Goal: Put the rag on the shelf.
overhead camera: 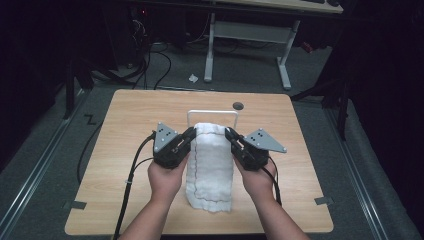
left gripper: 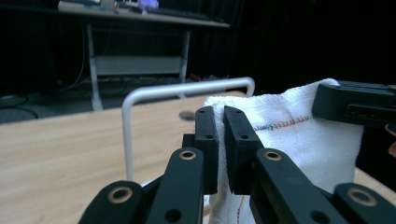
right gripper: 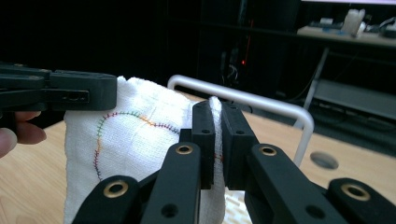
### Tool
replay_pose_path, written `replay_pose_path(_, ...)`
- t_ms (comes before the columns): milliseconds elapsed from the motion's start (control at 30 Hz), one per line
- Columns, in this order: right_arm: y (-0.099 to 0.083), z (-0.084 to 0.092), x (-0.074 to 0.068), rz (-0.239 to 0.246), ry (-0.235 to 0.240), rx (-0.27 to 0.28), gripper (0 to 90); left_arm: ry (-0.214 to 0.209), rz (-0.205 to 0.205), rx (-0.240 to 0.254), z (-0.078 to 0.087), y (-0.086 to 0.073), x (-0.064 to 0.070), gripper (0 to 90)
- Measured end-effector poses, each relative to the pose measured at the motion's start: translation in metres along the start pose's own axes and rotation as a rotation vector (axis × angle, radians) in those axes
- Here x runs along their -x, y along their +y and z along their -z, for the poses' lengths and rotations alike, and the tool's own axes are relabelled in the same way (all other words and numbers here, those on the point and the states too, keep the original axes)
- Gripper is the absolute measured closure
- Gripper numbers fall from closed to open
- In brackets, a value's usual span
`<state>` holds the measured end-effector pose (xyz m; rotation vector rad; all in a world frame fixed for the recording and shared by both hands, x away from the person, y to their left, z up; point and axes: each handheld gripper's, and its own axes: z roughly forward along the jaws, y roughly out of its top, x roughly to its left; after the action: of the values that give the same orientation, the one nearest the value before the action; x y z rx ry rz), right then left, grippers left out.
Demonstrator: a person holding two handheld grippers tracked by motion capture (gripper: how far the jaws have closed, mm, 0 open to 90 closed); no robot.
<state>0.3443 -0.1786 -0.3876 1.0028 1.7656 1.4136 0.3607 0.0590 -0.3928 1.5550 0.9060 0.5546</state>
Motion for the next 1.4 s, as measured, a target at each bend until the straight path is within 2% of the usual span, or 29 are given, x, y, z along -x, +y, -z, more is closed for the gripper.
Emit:
replay_pose_path(33,0.0,0.0,0.0,0.0,0.0,0.0,85.9,-0.003,-0.003,0.011,0.002,0.004,0.001,84.9)
replay_pose_path(67,0.009,0.005,0.0,0.007,0.005,0.026,85.9,-0.005,-0.01,0.023,0.005,0.009,0.003,84.9)
replay_pose_path(167,0.02,0.013,-0.001,0.005,0.007,0.063,85.8,-0.019,-0.025,0.072,0.014,0.025,0.007,85.0)
replay_pose_path(200,0.02,0.013,-0.001,0.005,0.007,0.063,85.8,-0.019,-0.025,0.072,0.014,0.025,0.007,85.0)
replay_pose_path(400,0.041,0.023,0.005,0.016,0.002,0.12,85.9,-0.033,-0.061,0.132,0.02,0.047,0.014,85.0)
replay_pose_path(433,0.048,0.024,0.007,0.02,-0.004,0.134,85.9,-0.039,-0.076,0.132,0.018,0.054,0.015,85.0)
replay_pose_path(533,0.058,0.024,0.012,0.025,-0.01,0.148,85.9,-0.05,-0.082,0.136,0.017,0.06,0.016,85.0)
replay_pose_path(667,0.069,0.026,0.016,0.026,-0.014,0.174,85.9,-0.056,-0.112,0.156,0.016,0.074,0.02,85.1)
replay_pose_path(800,0.074,0.025,0.019,0.022,-0.015,0.183,85.9,-0.052,-0.114,0.162,0.013,0.082,0.018,85.1)
replay_pose_path(933,0.077,0.021,0.021,0.03,-0.014,0.177,86.0,-0.035,-0.112,0.15,0.005,0.088,0.011,85.2)
replay_pose_path(1133,0.087,0.006,0.031,0.032,-0.027,0.161,86.1,-0.018,-0.113,0.119,-0.016,0.097,-0.003,85.3)
replay_pose_path(1400,0.098,-0.027,0.05,-0.015,-0.038,0.134,86.1,0.018,-0.116,0.099,-0.042,0.109,-0.017,85.4)
